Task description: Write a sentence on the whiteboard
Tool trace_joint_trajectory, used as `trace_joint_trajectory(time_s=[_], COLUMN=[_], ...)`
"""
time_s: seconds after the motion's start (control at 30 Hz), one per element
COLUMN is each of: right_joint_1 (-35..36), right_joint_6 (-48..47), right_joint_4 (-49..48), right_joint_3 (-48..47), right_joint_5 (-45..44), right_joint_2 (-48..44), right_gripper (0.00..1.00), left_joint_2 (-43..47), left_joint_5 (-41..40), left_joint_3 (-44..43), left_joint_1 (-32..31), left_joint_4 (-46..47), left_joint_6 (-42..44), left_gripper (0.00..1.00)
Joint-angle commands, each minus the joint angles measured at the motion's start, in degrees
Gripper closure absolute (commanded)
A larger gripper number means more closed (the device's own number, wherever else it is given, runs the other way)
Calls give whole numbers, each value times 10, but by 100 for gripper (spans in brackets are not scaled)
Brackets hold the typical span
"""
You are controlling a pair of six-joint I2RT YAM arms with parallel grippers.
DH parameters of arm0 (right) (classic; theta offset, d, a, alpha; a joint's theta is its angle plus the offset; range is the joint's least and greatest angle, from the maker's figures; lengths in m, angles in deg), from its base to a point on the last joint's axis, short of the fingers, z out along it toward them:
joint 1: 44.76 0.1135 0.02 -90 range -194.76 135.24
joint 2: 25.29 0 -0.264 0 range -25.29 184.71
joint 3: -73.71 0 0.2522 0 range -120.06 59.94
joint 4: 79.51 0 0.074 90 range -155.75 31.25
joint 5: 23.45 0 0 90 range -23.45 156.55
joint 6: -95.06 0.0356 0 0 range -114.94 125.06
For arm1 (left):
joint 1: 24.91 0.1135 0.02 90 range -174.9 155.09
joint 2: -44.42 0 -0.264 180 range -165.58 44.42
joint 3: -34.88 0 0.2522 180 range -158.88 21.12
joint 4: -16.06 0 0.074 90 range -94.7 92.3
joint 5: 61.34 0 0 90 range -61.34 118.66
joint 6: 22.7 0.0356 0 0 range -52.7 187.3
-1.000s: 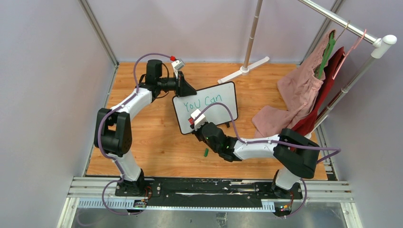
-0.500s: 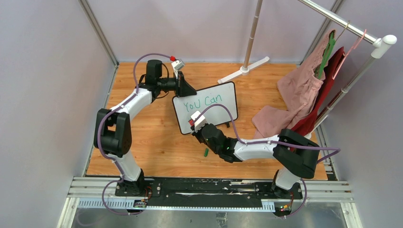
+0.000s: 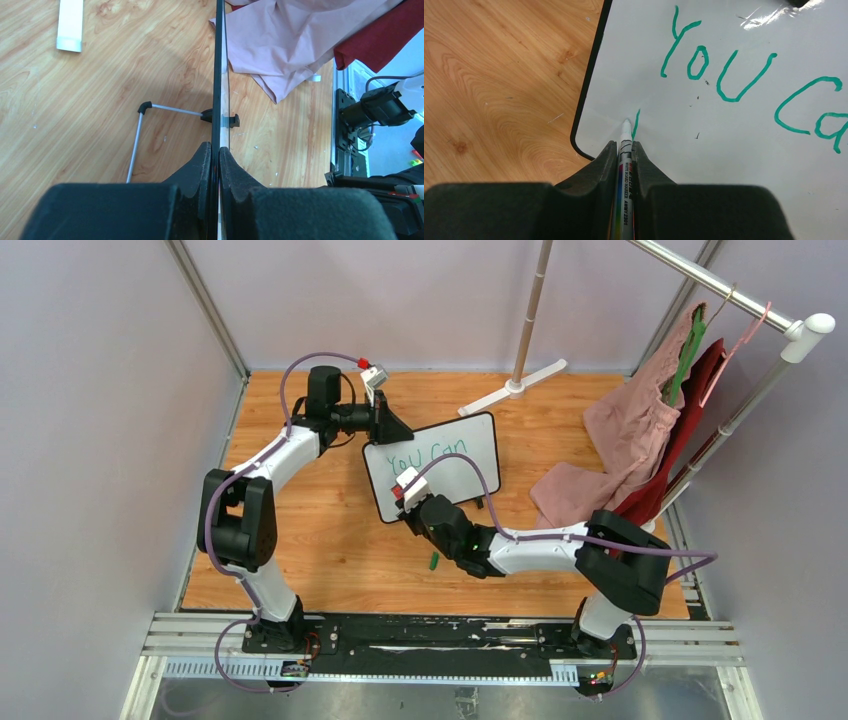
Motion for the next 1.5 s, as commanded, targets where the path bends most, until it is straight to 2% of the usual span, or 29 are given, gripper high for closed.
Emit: trace_joint_trajectory(time_s=[0.0,0.5,1.0,1.47], right_joint_1=[7,15,0,-25], right_joint_6=[-4,11,15,-3], right_joint_4=[1,18,41,45], right_joint_3=[-17,-13,18,-10], right_joint_5=[8,36,-5,-4], right_joint_2=[9,21,-5,-15], right_gripper=[100,100,100,100], left_joint_2=[14,12,17,17], left_joint_5=[-7,-7,-8,-9], left_joint_3=[10,9,11,12], left_joint_1=[-4,-4,-5,-6], left_joint_4=[-8,-8,-8,-8], left_joint_6=[0,-1,0,0], left_gripper=[100,100,100,100])
